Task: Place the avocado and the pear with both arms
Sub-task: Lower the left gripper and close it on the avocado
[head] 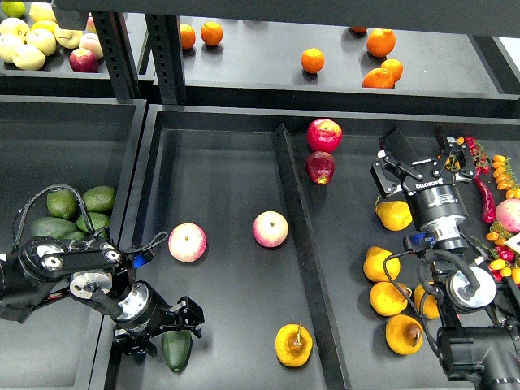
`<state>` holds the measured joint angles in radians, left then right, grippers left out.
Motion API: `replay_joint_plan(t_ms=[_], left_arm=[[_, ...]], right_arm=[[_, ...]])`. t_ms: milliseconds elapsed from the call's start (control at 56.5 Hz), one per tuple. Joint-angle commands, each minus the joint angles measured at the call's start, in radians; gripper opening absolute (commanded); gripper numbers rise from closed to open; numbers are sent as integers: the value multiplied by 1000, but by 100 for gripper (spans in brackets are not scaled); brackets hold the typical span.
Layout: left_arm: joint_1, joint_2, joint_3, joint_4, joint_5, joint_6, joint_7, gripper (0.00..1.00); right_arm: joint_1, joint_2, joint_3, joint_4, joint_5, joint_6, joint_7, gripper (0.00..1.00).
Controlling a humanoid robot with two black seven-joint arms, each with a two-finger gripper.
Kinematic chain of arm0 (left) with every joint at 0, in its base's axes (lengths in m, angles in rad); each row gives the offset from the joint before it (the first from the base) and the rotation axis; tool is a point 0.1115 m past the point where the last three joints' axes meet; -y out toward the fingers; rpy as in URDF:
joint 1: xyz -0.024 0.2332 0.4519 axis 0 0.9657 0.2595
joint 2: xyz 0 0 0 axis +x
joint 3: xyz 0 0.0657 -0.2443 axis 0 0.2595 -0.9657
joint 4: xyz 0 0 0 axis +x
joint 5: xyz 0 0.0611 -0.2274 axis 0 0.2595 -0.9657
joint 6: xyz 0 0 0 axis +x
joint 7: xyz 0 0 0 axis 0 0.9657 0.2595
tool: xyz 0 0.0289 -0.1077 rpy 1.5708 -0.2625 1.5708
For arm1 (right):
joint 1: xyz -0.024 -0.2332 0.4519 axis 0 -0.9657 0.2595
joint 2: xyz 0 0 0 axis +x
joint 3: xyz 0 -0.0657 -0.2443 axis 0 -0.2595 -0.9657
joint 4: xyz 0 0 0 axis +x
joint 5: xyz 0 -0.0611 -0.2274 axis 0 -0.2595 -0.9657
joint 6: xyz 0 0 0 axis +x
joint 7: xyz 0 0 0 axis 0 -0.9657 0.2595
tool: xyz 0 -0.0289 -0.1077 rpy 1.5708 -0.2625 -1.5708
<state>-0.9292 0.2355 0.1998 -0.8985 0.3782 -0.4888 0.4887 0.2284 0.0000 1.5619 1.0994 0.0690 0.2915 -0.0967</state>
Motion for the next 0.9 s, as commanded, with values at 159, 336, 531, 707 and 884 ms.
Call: replay_joint_plan(t_ms=[159,336,531,707,884], left_arm=[[7,-19,0,24,27,0,0,98],[9,-25,-2,29,28,0,0,94],[9,-35,-5,29,28,0,0,81],[10,-41,-19,38,28,0,0,56],[18,-53,-68,79,60,0,0,41]], right_arm=[[0,0,1,2,0,5,0,100],[0,0,1,2,2,5,0,100],[0,0,1,2,2,6,0,100],[0,0,1,2,2,9,0,100],[0,0,3,2,2,11,0,100]])
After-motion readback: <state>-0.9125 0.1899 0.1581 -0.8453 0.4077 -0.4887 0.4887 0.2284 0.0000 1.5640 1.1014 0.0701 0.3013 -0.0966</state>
